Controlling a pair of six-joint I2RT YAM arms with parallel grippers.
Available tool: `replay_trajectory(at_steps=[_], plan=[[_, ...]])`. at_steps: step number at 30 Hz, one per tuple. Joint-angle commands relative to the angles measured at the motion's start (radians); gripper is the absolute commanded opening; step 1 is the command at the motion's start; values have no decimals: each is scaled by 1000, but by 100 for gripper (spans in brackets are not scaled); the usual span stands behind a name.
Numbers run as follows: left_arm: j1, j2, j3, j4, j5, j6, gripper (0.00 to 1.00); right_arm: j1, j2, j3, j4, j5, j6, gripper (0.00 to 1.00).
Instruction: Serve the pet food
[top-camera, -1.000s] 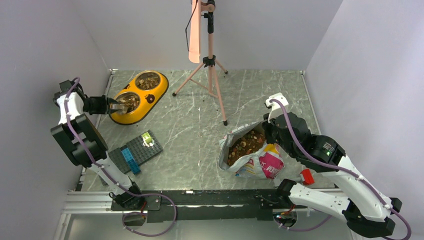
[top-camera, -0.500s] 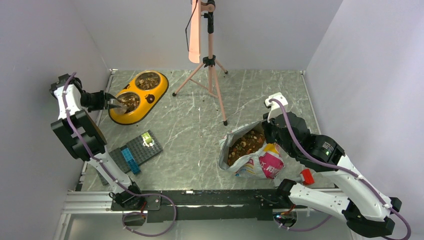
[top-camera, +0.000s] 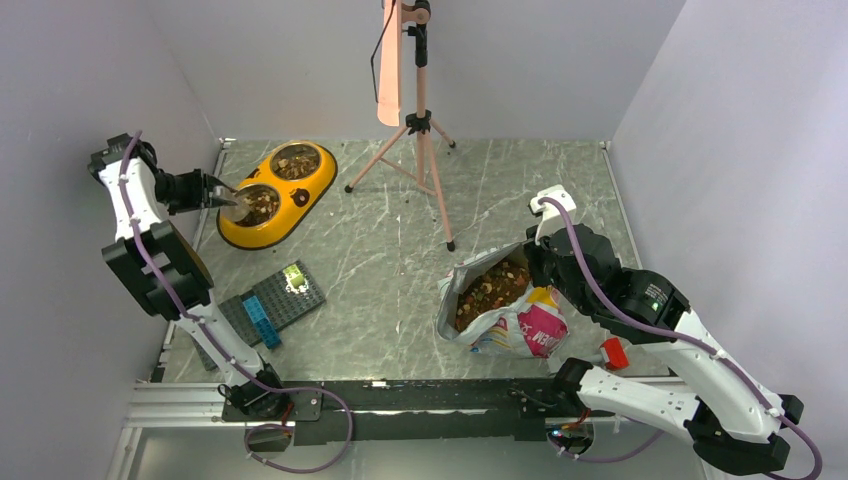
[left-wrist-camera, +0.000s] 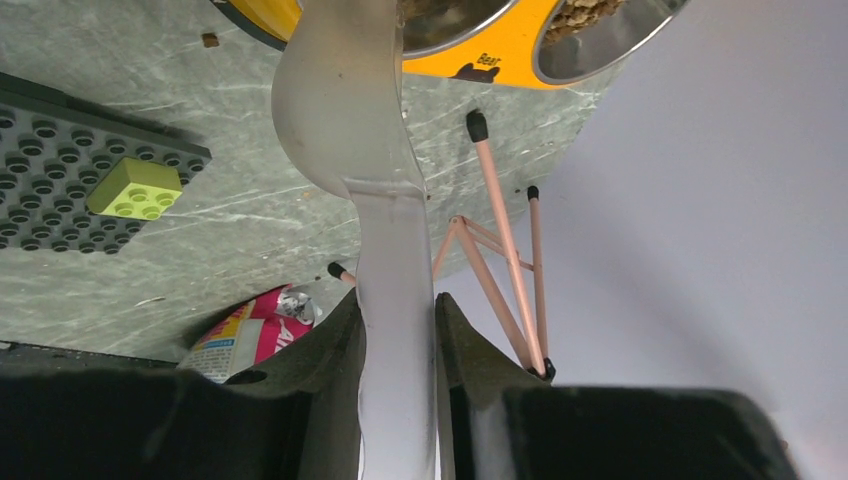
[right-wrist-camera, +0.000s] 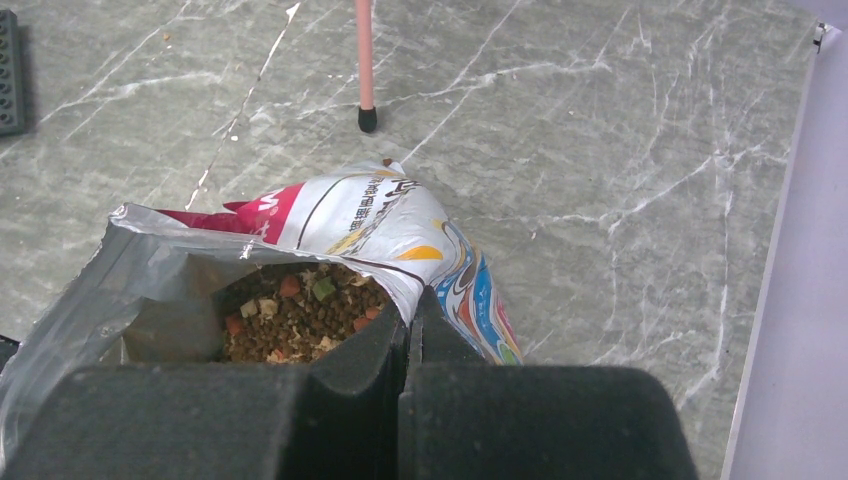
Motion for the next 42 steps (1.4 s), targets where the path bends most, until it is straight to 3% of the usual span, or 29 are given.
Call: replay_trajectory(at_steps=[1, 19, 25, 29, 36, 42], plan=[[-12, -12, 62, -60, -4, -88, 0, -5, -20, 45, 123, 38, -19, 0], [-68, -51, 129, -55, 53, -191, 0, -5, -26, 44, 124, 39, -17, 0], [-94, -110, 68, 18, 44, -53, 0, -4, -18, 51, 125, 35, -18, 0], [-156, -227, -94, 136, 38, 119, 0, -5, -8, 61, 122, 35, -8, 0], [-258, -604, -574, 445, 159, 265, 0, -6, 15, 79, 106, 41, 43, 0], [-499, -853, -873, 675, 224, 249, 0, -6, 39, 102, 93, 38, 86, 0]])
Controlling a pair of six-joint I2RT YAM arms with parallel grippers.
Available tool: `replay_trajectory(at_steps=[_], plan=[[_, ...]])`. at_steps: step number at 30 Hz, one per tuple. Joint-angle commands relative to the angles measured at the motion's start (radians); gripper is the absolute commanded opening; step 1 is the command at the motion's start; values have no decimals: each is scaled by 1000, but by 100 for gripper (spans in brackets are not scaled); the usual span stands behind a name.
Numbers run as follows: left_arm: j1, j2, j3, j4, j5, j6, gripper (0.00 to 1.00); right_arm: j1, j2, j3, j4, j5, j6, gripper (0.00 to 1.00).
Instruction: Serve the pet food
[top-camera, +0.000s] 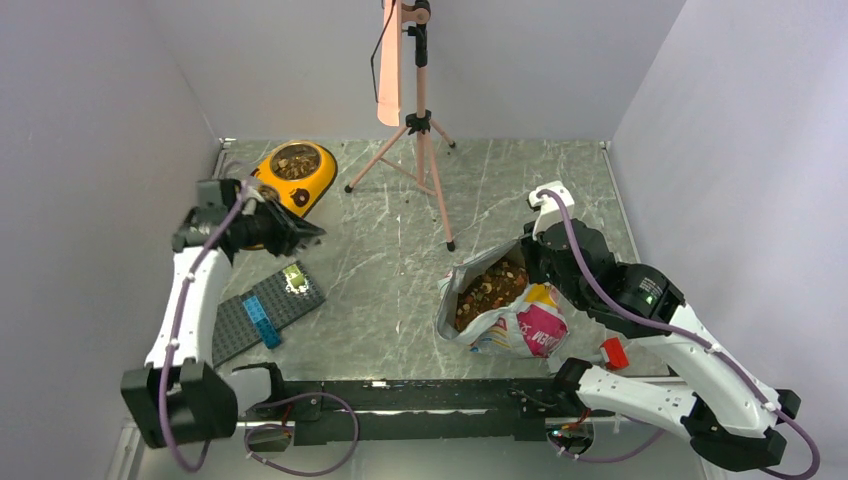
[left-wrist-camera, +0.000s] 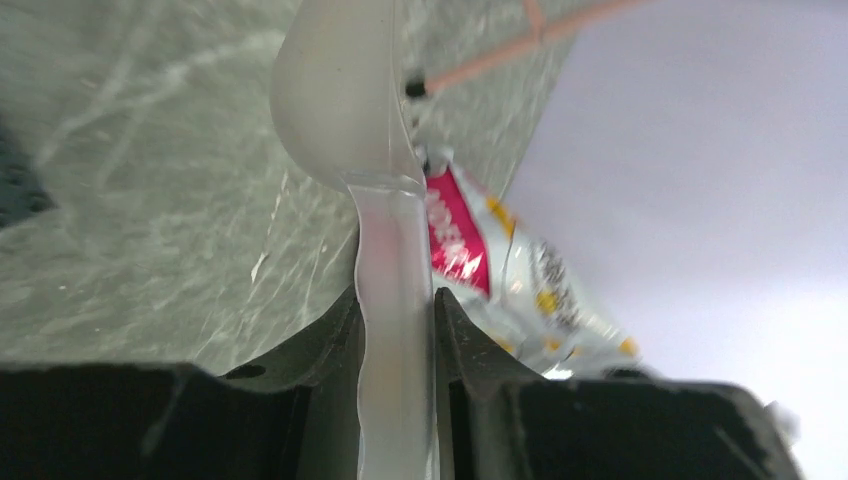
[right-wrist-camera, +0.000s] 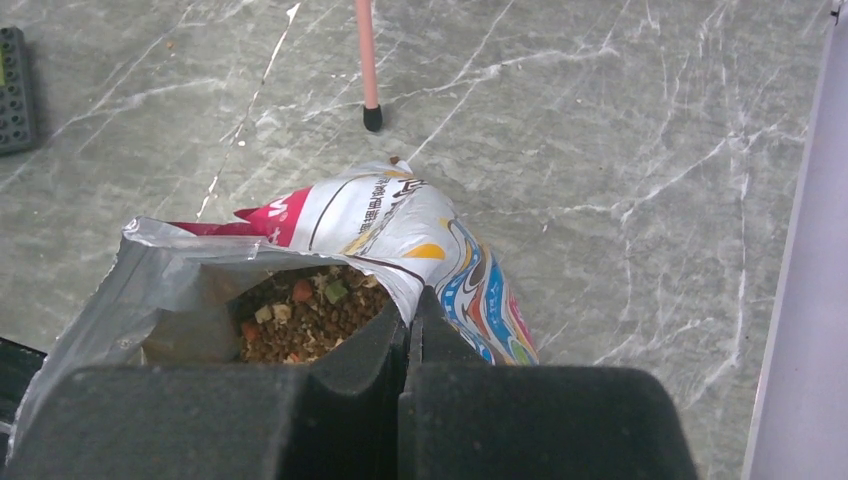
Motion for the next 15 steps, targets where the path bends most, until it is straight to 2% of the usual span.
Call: replay_trajectory(at_steps=[1, 5, 10, 15], plan=[[-182, -140, -152, 230, 63, 19, 0, -3, 8, 87, 97, 38, 39, 0], [-364, -242, -182, 230, 28, -4, 0, -4, 20, 108, 75, 71, 40, 0], [-613, -296, -116, 153, -17, -45, 0, -5, 31, 119, 66, 45, 35, 0], [-883, -316, -50, 143, -150, -149, 0, -5, 57, 142, 72, 19, 28, 0]])
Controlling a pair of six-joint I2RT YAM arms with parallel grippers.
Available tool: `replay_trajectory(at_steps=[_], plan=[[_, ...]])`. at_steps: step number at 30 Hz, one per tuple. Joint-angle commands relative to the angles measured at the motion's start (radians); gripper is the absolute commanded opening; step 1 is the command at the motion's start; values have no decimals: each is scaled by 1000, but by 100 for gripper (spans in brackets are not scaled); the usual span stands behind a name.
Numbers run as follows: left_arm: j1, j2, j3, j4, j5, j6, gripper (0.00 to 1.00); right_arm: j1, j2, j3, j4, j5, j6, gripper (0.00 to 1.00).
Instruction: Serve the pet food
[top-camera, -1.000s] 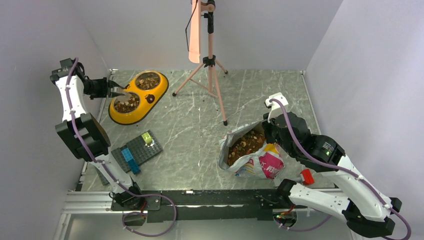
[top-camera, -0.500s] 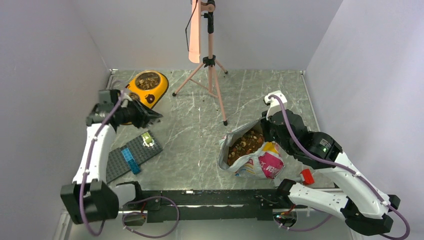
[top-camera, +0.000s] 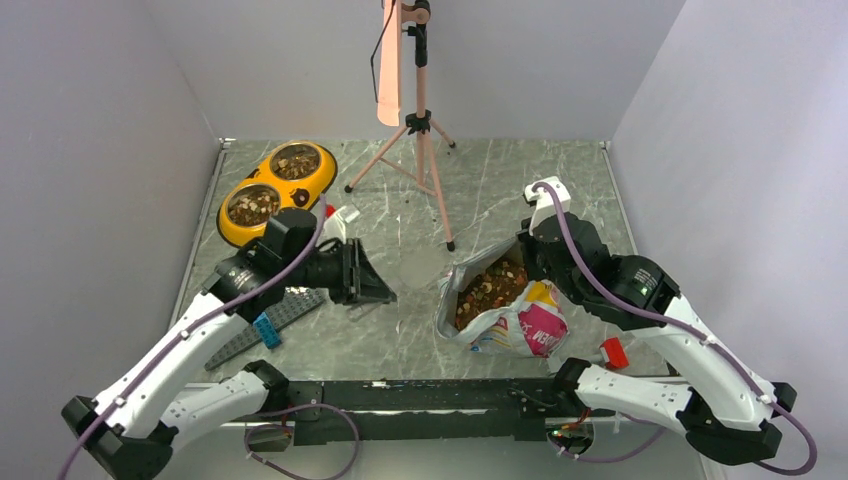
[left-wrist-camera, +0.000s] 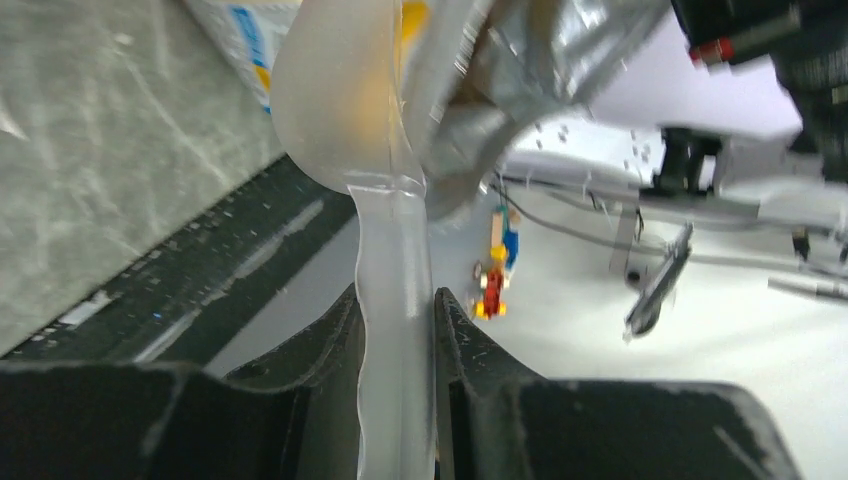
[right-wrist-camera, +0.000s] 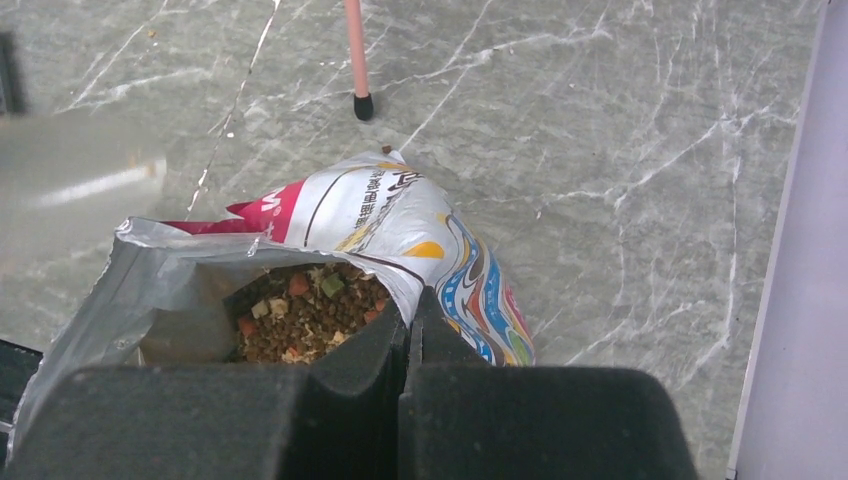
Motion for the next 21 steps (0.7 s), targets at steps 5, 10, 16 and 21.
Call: replay_trajectory(at_steps=[5, 10, 16, 21], plan=[[-290, 5, 172, -61, -209, -124, 0, -3, 28, 116, 130, 1, -24, 0], [-319, 15, 101, -159, -300, -143, 0, -4, 27, 133, 125, 1, -26, 0], [-321, 69, -58, -93, -532, -21, 0, -3, -9, 106, 112, 10, 10, 0], [-319, 97, -195, 26, -745, 49, 0, -2, -33, 95, 96, 13, 46, 0]])
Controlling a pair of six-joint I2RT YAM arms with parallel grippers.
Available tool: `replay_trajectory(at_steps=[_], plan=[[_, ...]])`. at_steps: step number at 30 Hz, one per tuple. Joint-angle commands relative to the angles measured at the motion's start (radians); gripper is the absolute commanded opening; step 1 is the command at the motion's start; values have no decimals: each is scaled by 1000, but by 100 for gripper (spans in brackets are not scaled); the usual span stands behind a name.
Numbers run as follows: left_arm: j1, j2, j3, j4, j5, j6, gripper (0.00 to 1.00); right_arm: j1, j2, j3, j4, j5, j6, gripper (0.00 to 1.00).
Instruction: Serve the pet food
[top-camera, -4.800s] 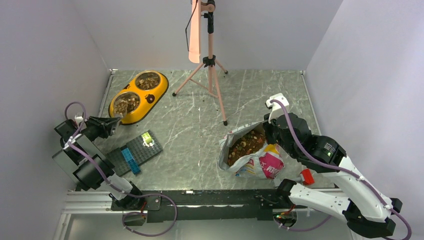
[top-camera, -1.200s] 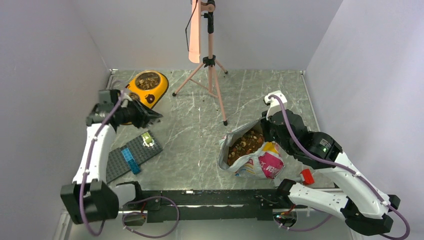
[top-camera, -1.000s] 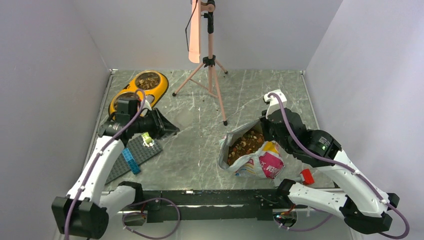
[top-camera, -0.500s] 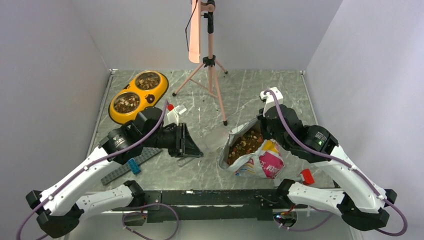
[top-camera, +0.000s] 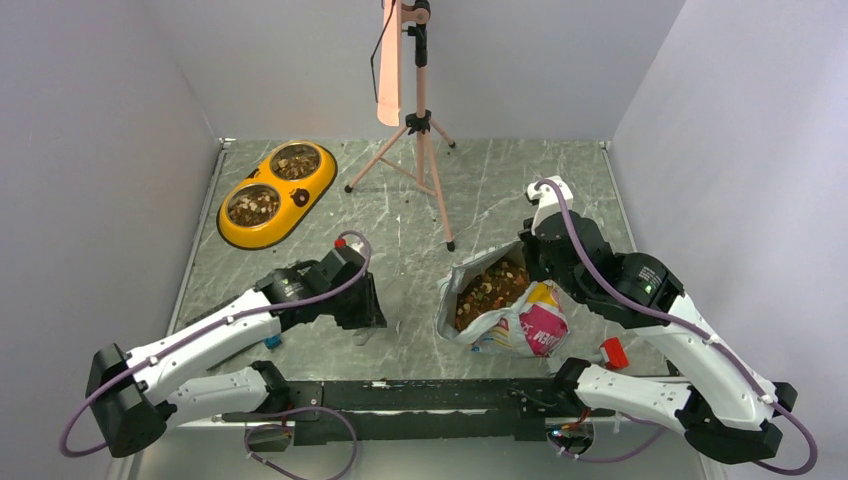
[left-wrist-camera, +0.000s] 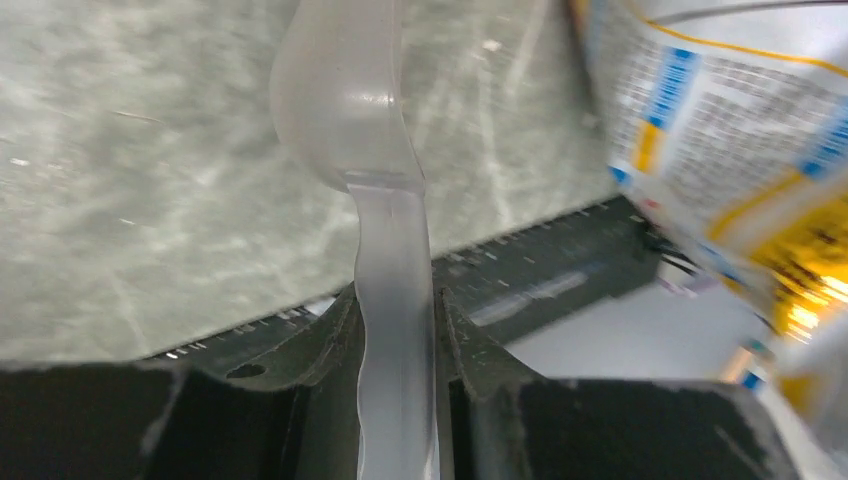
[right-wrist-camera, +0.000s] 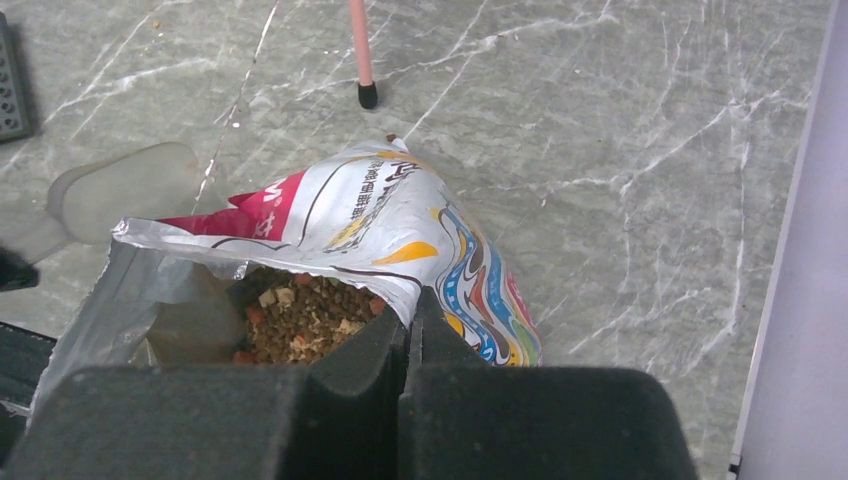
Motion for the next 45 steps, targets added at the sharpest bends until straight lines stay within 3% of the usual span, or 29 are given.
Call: replay_trajectory(at_steps=[1, 4, 9, 12, 15, 17, 21, 25, 28, 30, 33, 39, 41, 45], plan=[[-2, -10, -101, 167, -218, 93, 0, 1, -56, 53, 141, 31, 33, 0], [11, -4, -185, 225, -258, 74, 0, 1, -61, 50, 132, 36, 35, 0], [88, 53, -273, 224, -193, 40, 3, 1, -62, 53, 119, 33, 32, 0], [120, 71, -304, 174, -171, 3, 35, 1, -56, 49, 122, 20, 25, 0], [126, 48, -298, 109, -172, -21, 58, 1, -52, 45, 131, 10, 14, 0], [126, 10, -280, 55, -197, -33, 67, 0, -48, 44, 139, 2, 4, 0], [125, -68, -190, -13, -209, 22, 81, 0, -35, 42, 154, -21, -12, 0], [94, -89, -92, 125, -24, 154, 75, 1, -29, 33, 166, -41, -30, 0], [0, -53, 19, 227, 45, 184, 78, 1, -25, 36, 166, -65, -49, 0], [-69, 10, 115, 257, 32, 178, 88, 0, -22, 40, 160, -77, -59, 0], [-163, 151, 285, 222, -79, 159, 94, 0, -22, 46, 151, -88, -68, 0], [-223, 372, 492, 172, -102, 189, 93, 0, -26, 60, 119, -112, -68, 0], [-230, 415, 530, 144, -108, 172, 87, 1, -20, 67, 102, -117, -71, 0], [-227, 539, 666, -103, -211, 127, 44, 1, 2, 79, 42, -122, -67, 1]])
